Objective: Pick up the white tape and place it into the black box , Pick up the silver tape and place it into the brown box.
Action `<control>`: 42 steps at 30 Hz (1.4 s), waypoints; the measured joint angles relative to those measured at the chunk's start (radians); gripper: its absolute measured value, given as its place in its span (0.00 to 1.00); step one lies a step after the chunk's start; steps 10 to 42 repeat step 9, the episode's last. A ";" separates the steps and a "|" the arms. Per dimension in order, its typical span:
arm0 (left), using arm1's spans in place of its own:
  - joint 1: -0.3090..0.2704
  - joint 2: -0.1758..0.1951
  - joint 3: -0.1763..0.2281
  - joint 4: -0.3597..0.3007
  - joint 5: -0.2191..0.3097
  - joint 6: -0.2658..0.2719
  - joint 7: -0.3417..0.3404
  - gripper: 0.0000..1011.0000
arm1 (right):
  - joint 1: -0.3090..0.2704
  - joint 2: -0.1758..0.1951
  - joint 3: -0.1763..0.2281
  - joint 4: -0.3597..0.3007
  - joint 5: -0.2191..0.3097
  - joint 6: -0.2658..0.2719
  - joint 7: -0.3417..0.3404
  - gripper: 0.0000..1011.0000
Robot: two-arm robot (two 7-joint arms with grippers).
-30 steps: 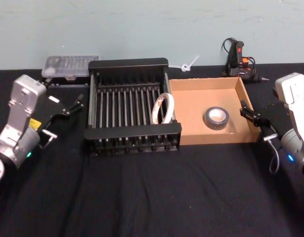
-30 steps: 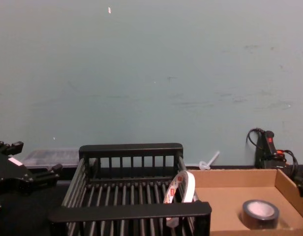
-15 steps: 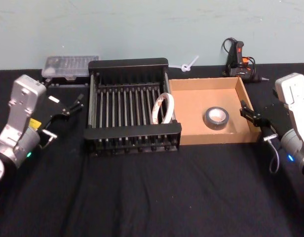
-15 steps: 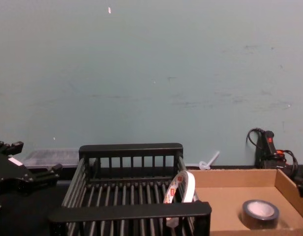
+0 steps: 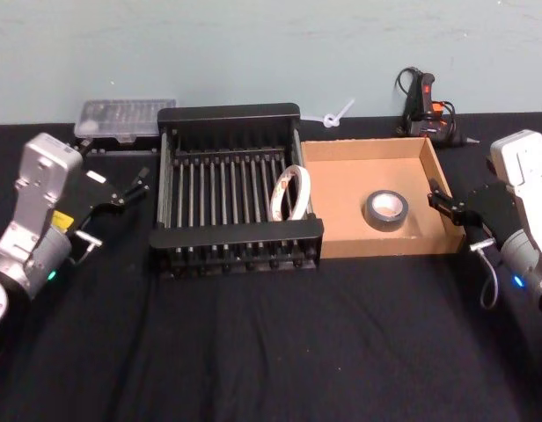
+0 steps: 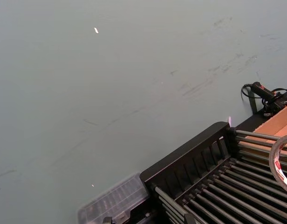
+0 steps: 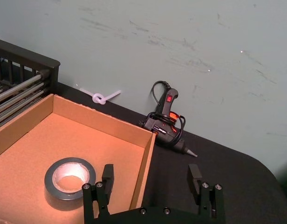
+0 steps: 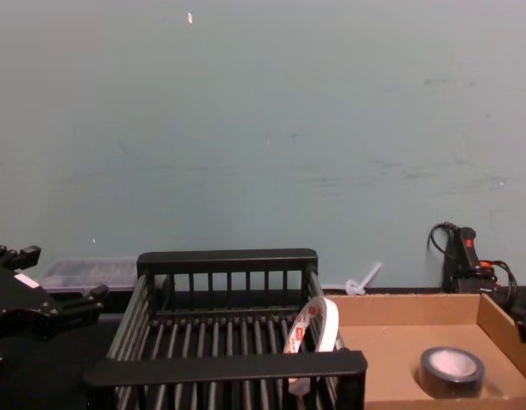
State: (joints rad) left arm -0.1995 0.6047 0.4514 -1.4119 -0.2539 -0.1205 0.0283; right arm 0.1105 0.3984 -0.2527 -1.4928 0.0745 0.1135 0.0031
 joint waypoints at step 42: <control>0.000 0.000 0.000 0.000 0.000 0.000 0.000 0.99 | 0.000 0.000 0.000 0.000 0.000 0.000 0.000 0.99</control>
